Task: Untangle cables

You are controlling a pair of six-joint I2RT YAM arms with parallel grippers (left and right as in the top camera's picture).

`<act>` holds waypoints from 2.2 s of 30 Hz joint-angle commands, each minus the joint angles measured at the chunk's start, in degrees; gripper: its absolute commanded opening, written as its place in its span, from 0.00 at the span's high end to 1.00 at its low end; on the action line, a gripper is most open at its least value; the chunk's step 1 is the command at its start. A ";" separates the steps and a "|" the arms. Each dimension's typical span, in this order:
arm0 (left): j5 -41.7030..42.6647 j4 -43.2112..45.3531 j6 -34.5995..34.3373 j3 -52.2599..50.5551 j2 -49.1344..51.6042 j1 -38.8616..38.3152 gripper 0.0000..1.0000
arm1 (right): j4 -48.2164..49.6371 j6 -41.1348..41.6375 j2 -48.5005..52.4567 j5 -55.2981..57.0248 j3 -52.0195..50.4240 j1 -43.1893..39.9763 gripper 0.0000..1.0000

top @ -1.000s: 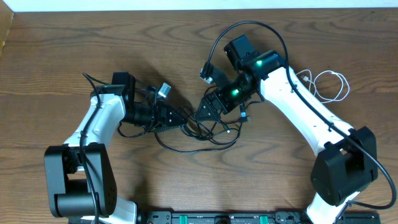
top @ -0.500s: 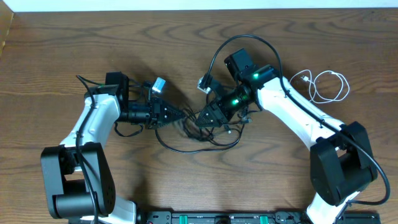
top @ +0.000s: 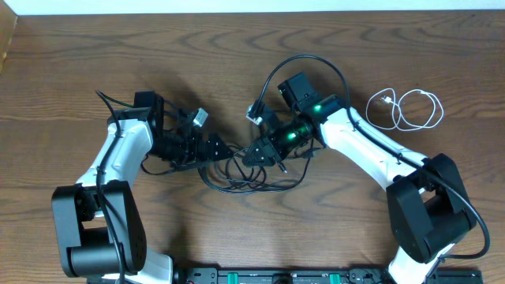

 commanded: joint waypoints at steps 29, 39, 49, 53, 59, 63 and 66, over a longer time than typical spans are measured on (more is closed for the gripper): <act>-26.69 -0.22 0.57 -0.46 0.42 0.20 0.02 | -0.81 0.70 -0.61 3.85 -0.28 1.44 0.40; -26.69 -0.22 0.57 -0.46 0.42 0.20 0.02 | -0.76 0.72 -0.61 3.82 -0.28 1.44 0.39; -26.69 -0.22 0.57 -0.46 0.42 0.20 0.02 | -0.37 0.70 -0.61 3.87 -0.28 1.44 0.39; -26.69 -0.22 0.57 -0.46 0.42 0.20 0.02 | 0.20 0.70 -0.61 3.85 -0.28 1.44 0.39; -26.71 -0.22 0.57 -0.46 0.42 0.20 0.02 | 0.15 0.72 -0.61 3.85 -0.28 1.44 0.38; -26.69 -0.22 0.57 -0.46 0.42 0.20 0.02 | 0.15 0.72 -0.61 3.85 -0.28 1.44 0.37; -26.71 -0.22 0.57 -0.46 0.42 0.20 0.02 | 0.48 0.70 -0.61 3.89 -0.28 1.44 0.37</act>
